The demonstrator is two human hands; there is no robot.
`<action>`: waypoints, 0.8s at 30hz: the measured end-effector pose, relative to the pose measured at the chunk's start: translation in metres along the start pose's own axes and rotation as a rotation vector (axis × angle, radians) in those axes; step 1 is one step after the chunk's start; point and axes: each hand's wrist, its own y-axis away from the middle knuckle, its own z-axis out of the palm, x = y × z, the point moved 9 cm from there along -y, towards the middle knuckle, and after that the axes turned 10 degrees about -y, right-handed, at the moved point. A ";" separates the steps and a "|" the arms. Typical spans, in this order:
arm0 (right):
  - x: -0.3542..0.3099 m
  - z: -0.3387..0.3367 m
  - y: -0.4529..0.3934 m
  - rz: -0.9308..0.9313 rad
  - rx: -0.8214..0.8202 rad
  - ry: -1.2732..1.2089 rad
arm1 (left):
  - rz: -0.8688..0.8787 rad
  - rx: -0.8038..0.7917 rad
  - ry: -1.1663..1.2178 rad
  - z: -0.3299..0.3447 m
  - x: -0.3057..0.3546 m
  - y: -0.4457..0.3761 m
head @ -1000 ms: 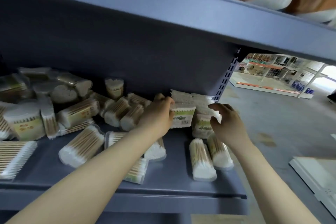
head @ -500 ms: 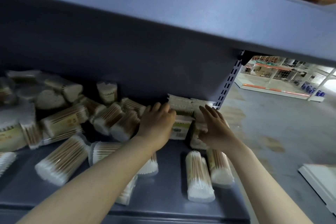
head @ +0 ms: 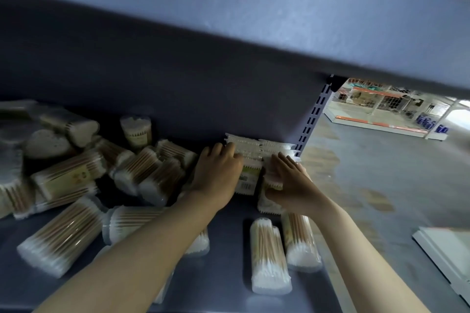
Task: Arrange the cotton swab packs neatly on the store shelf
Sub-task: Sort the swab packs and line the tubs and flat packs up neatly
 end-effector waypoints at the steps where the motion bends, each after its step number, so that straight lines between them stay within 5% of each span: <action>1: 0.000 0.001 0.000 -0.001 0.001 0.005 | 0.003 0.004 -0.006 0.000 0.000 -0.001; 18: -0.007 -0.001 0.007 -0.008 0.064 0.017 | -0.022 0.036 0.073 -0.006 -0.004 0.003; 24: -0.035 -0.016 0.014 -0.119 0.247 -0.080 | -0.098 0.030 0.180 -0.020 -0.027 0.021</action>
